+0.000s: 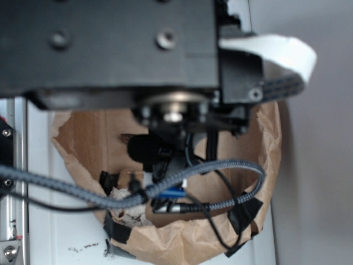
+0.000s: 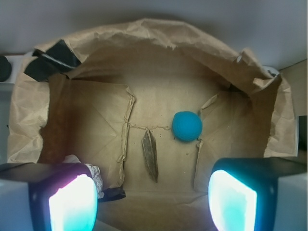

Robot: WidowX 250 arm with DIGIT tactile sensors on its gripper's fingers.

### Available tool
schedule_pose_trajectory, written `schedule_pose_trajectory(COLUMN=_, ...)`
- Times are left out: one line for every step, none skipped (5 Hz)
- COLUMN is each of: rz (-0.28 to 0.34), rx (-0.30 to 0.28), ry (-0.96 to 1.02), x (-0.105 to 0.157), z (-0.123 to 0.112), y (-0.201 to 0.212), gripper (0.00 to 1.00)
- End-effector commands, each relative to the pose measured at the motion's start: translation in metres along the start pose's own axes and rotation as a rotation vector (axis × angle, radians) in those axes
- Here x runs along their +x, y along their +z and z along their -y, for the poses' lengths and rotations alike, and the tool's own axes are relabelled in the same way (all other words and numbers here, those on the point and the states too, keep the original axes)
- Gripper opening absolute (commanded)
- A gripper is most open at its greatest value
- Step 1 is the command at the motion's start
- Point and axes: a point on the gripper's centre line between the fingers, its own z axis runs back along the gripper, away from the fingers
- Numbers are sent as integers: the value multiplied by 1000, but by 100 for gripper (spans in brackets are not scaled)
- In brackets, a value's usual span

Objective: Grab the wood chip.

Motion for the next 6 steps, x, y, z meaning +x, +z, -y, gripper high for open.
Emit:
schedule_pose_trajectory(rz=80, rx=79, ry=-7, x=3, z=-8, y=-35, gripper=100)
schedule_pose_trajectory(rz=106, rx=140, ry=-30, x=-5, z=-9, y=-83, gripper=100)
schedule_pose_trajectory(rz=-3, rx=82, ry=-30, x=-2, z=-19, y=-131, gripper=100)
schedule_pose_trajectory(rz=-43, rx=76, ry=-37, x=-7, z=-23, y=-153, gripper=100)
schedule_pose_trajectory(rz=-40, rx=53, ry=-45, x=-9, z=-21, y=-157, gripper=100)
schedule_pose_trajectory(rz=-51, rx=62, ry=-33, x=-6, z=-18, y=-167, gripper=100)
